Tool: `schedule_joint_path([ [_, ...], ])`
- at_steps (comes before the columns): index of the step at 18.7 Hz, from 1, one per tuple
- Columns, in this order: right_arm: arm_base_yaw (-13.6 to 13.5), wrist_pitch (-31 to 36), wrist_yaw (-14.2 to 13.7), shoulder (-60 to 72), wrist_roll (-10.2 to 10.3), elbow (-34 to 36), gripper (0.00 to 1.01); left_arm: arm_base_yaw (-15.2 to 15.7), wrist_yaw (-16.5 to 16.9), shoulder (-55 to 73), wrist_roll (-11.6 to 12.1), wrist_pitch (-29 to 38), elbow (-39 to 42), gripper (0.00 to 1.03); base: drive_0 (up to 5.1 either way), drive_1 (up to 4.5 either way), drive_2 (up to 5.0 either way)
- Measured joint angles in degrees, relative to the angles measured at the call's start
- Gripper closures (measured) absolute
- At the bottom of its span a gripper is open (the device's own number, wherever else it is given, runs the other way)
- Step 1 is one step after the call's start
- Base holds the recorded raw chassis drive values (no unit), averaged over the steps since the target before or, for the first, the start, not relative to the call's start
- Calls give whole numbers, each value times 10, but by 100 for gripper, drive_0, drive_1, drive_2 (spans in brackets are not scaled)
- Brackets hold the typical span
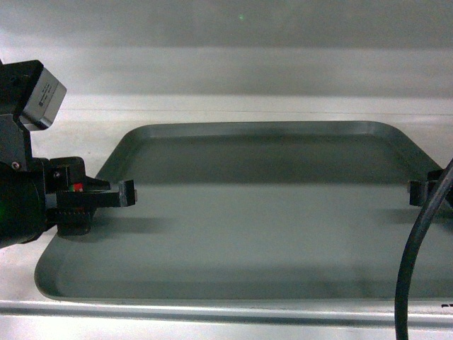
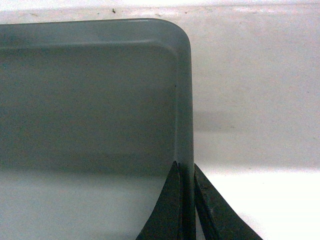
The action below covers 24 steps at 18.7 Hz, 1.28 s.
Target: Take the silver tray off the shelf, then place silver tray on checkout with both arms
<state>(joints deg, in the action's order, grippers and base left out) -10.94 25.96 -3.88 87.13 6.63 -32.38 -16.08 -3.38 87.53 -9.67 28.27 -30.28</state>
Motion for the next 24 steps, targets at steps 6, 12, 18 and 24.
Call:
schedule_joint_path([
  [6, -7, -52, -7, -50, 5, -1, 98, 0, 0, -51, 19, -48, -10, 100, 0, 0, 0],
  [12, -11, -120, -10, -103, 8, -25, 98, 0, 2, -85, 33, -98, -27, 100, 0, 0, 0],
  [18, -6, -139, -3, -104, 8, -33, 98, 0, 4, -89, 37, -115, -29, 99, 0, 0, 0],
  [24, -6, -136, -4, -104, 9, -33, 98, 0, 3, -90, 37, -107, -29, 99, 0, 0, 0],
])
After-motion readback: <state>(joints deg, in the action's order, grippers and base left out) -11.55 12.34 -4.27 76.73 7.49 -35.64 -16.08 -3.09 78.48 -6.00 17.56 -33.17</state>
